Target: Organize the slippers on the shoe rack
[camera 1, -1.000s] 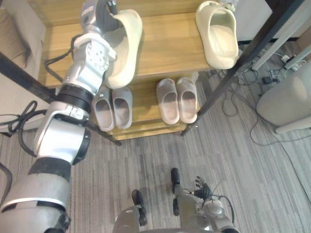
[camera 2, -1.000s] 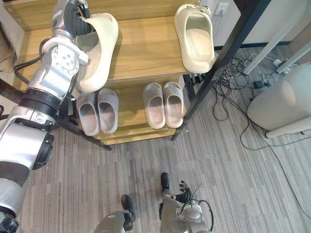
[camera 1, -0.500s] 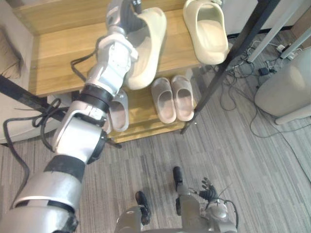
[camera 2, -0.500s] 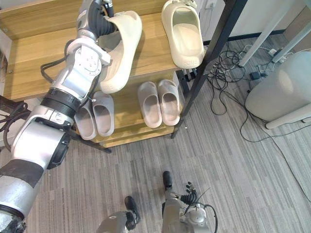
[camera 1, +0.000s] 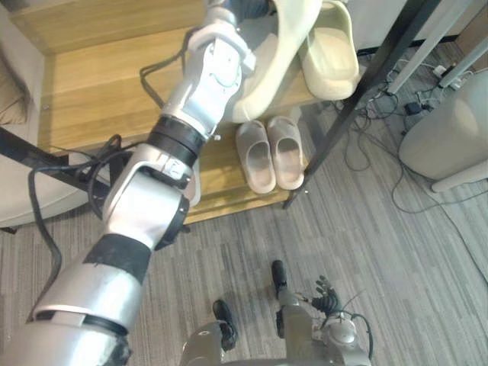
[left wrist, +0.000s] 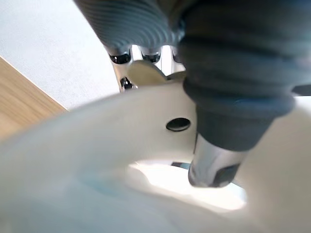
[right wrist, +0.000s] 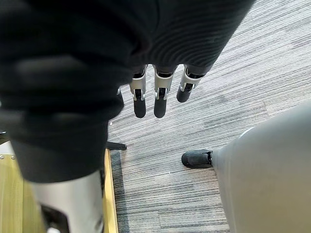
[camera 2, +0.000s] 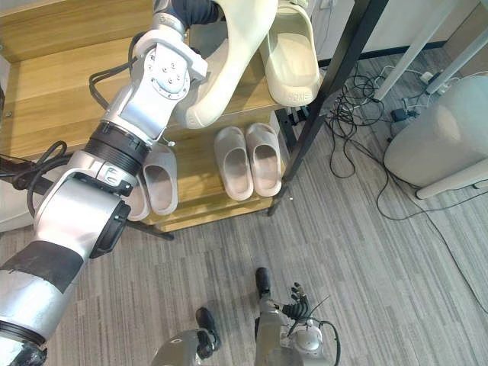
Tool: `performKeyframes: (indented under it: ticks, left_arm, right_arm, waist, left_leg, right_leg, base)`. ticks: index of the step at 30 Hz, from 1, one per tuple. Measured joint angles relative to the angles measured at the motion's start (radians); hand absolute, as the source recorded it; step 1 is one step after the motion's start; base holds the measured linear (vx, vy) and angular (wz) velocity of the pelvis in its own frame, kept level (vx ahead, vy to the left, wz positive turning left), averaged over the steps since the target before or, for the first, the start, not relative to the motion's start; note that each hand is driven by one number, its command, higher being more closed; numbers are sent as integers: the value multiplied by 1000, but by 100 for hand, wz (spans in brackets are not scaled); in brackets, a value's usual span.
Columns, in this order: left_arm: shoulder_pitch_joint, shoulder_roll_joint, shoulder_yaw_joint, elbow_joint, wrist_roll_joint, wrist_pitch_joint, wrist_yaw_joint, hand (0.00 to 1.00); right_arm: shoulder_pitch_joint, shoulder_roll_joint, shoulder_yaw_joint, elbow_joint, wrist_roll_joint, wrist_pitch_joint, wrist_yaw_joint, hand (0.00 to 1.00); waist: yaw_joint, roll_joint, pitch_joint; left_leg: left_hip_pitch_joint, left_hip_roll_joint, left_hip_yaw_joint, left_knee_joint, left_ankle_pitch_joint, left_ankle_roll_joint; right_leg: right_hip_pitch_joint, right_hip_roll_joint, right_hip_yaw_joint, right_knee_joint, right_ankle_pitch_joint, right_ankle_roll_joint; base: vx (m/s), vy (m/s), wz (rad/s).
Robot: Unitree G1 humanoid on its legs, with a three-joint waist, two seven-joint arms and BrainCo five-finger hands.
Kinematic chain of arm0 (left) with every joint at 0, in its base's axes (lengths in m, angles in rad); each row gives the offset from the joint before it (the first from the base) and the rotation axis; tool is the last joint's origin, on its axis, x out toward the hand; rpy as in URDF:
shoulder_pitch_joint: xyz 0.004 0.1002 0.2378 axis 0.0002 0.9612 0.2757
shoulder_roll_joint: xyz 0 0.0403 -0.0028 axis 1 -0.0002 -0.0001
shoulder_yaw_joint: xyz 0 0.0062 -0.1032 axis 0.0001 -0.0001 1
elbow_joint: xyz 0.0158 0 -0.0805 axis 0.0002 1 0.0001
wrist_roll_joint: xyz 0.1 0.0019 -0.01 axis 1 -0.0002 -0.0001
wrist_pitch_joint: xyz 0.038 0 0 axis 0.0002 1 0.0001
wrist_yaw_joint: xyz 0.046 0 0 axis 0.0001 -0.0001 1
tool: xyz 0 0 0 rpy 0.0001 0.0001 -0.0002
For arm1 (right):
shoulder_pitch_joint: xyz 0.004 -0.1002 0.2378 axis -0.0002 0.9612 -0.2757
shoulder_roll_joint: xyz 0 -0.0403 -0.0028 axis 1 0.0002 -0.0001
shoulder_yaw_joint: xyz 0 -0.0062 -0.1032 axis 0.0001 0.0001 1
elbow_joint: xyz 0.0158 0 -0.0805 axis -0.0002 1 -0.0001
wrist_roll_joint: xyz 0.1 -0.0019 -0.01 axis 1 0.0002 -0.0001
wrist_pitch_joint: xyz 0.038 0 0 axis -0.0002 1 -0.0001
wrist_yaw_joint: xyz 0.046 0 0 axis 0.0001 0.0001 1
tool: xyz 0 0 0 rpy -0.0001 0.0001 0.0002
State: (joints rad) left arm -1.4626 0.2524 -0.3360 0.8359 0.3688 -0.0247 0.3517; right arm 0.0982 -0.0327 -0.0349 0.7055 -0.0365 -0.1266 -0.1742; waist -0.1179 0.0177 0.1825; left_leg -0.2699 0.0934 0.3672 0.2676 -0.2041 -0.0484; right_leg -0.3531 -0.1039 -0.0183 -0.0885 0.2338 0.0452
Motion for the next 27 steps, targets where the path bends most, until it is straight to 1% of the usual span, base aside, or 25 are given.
performKeyframes:
  ticks: [7,9,10,21,25,27]
  left_arm:
    - [0,-1,4,0,0,14,0,0]
    - [0,-1,5,0,0,15,0,0]
    - [0,-2,5,1,0,15,-1,0]
    - [0,-7,35,1,-28,17,0,0]
    - [0,-30,45,1,-59,17,0,0]
    - [0,-42,45,1,-61,17,0,0]
  right_arm:
    - [12,3,0,-23,0,0,-1,0]
    - [12,5,0,-23,1,0,-1,0]
    - [13,8,0,-23,1,0,-1,0]
    - [7,22,14,-23,17,0,-1,0]
    - [2,22,30,-23,17,0,-1,0]
    - [-1,23,32,-23,17,0,-1,0]
  waist:
    - [0,-1,-1]
    - [0,-1,-1]
    - [0,-3,-12]
    - [3,-9,-17]
    - [3,-23,-34]
    - [3,-25,-43]
  left_leg:
    - [-11,7,2,21,-13,1]
    - [-15,10,2,29,-18,1]
    - [-30,13,3,36,-21,0]
    - [-44,18,-5,49,-26,2]
    - [-46,19,-9,49,-26,2]
    - [-48,19,-12,50,-26,2]
  right_leg:
    - [-3,3,0,0,0,0]
    - [-5,4,0,0,0,0]
    - [-16,5,0,0,1,2]
    - [-17,7,-7,0,6,8]
    - [-17,6,-11,0,6,9]
    - [-17,6,-14,0,6,9]
  base:
    - [-2,26,-1]
    - [0,0,0]
    - [14,31,-1]
    - [1,20,1]
    - [0,6,1]
    - [10,31,5]
